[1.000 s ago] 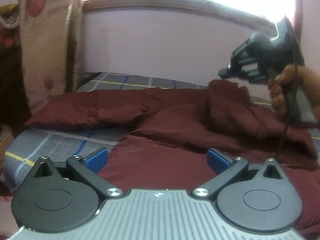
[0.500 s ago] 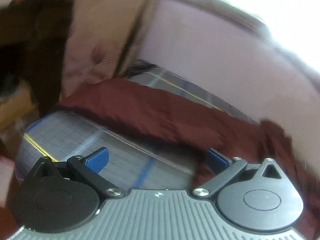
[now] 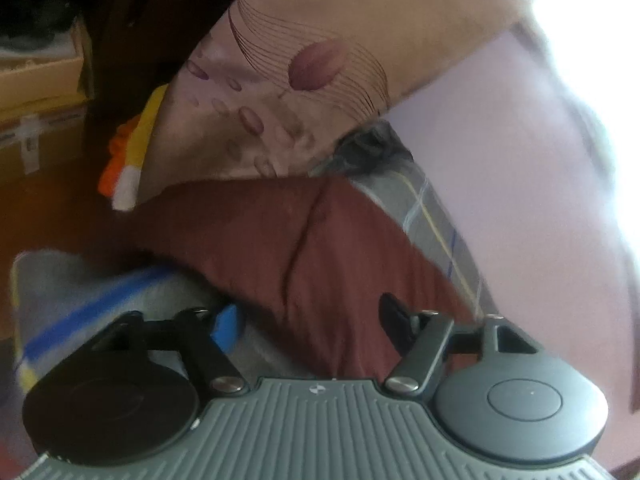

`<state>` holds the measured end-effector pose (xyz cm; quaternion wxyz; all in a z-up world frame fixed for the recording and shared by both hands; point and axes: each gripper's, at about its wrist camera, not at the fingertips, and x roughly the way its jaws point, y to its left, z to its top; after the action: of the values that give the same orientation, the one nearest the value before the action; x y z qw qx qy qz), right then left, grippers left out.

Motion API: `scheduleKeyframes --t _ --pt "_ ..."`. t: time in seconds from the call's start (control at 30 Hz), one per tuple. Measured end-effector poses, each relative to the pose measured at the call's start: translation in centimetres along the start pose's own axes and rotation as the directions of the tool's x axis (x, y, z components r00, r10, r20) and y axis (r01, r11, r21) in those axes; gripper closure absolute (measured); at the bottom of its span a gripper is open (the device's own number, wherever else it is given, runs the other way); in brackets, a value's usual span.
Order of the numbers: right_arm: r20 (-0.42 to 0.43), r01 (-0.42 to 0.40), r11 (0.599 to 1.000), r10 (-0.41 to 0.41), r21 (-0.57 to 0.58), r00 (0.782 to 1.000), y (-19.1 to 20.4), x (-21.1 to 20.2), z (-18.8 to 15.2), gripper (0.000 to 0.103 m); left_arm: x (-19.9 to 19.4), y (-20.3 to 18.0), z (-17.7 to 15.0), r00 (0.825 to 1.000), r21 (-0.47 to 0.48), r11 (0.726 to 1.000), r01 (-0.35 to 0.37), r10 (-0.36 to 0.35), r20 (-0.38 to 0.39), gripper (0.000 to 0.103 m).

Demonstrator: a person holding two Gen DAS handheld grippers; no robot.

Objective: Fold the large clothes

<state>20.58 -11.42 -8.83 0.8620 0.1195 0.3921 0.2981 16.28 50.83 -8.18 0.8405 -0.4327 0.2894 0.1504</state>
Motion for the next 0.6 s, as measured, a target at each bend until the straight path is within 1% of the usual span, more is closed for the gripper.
scheduleKeyframes --t 0.03,0.07,0.13,0.2,0.23,0.27,0.3,0.33,0.37,0.4,0.43,0.47,0.5,0.53,0.57,0.6 --pt "0.002 0.000 1.000 0.000 0.002 1.000 0.0 -0.1 -0.1 0.092 0.4 -0.2 0.5 0.999 0.007 0.999 -0.043 0.043 0.009 0.088" --pt "0.003 -0.002 1.000 0.002 0.004 1.000 0.0 -0.2 -0.3 0.092 0.9 -0.5 0.7 0.997 0.017 0.997 -0.072 0.072 0.018 0.091" --pt "0.008 -0.004 1.000 0.004 0.009 1.000 0.0 -0.7 -0.6 0.092 0.4 -1.4 0.5 0.993 0.006 0.996 -0.092 0.091 0.069 0.095" --pt "0.016 -0.003 1.000 0.003 0.012 1.000 -0.2 -1.3 -0.9 0.092 -0.5 -4.4 0.3 0.983 0.072 0.989 -0.133 0.122 0.139 0.096" --pt "0.023 -0.002 1.000 0.002 0.015 1.000 -0.3 -1.7 -1.0 0.092 -1.5 -6.9 -0.1 0.977 0.127 0.982 -0.138 0.113 0.182 0.096" --pt "0.034 0.000 1.000 0.000 0.020 0.999 -0.4 -2.2 -1.1 0.092 -2.4 -9.0 -0.5 0.976 0.171 0.978 -0.116 0.080 0.202 0.097" --pt "0.043 0.000 1.000 -0.001 0.025 0.999 -0.6 -2.6 -1.1 0.092 -3.5 -11.4 -1.2 0.976 0.218 0.973 -0.080 0.032 0.214 0.097" --pt "0.054 0.002 0.999 -0.003 0.032 0.999 -0.8 -3.1 -1.1 0.092 -4.8 -14.1 -2.1 0.974 0.276 0.960 -0.037 -0.027 0.225 0.097" --pt "0.065 0.007 0.999 -0.009 0.042 0.998 -1.2 -3.7 -1.2 0.091 -6.1 -17.3 -3.5 0.969 0.348 0.938 0.009 -0.094 0.228 0.097" --pt "0.076 0.012 0.999 -0.016 0.052 0.997 -1.5 -4.2 -1.2 0.091 -7.2 -20.0 -4.9 0.963 0.413 0.910 0.046 -0.150 0.223 0.097" --pt "0.088 0.015 0.998 -0.021 0.063 0.996 -1.9 -4.7 -1.3 0.090 -8.5 -23.6 -7.2 0.952 0.503 0.860 0.087 -0.221 0.213 0.097" --pt "0.103 0.020 0.997 -0.028 0.078 0.994 -2.4 -5.3 -1.5 0.088 -9.4 -26.2 -9.3 0.941 0.571 0.812 0.123 -0.278 0.193 0.097" --pt "0.113 0.028 0.995 -0.038 0.092 0.993 -2.8 -5.7 -1.7 0.086 -10.3 -28.9 -11.8 0.929 0.635 0.753 0.174 -0.340 0.149 0.097" --pt "0.126 0.036 0.993 -0.050 0.109 0.991 -3.3 -6.3 -1.8 0.080 -10.9 -31.0 -14.0 0.916 0.679 0.698 0.226 -0.389 0.095 0.097" --pt "0.143 0.041 0.991 -0.060 0.131 0.988 -4.0 -7.0 -2.1 0.073 -11.4 -33.2 -16.8 0.900 0.715 0.635 0.292 -0.436 0.020 0.097" --pt "0.154 0.043 0.988 -0.066 0.148 0.986 -4.5 -7.6 -2.3 0.071 -11.6 -35.0 -19.6 0.882 0.736 0.577 0.354 -0.467 -0.058 0.097"
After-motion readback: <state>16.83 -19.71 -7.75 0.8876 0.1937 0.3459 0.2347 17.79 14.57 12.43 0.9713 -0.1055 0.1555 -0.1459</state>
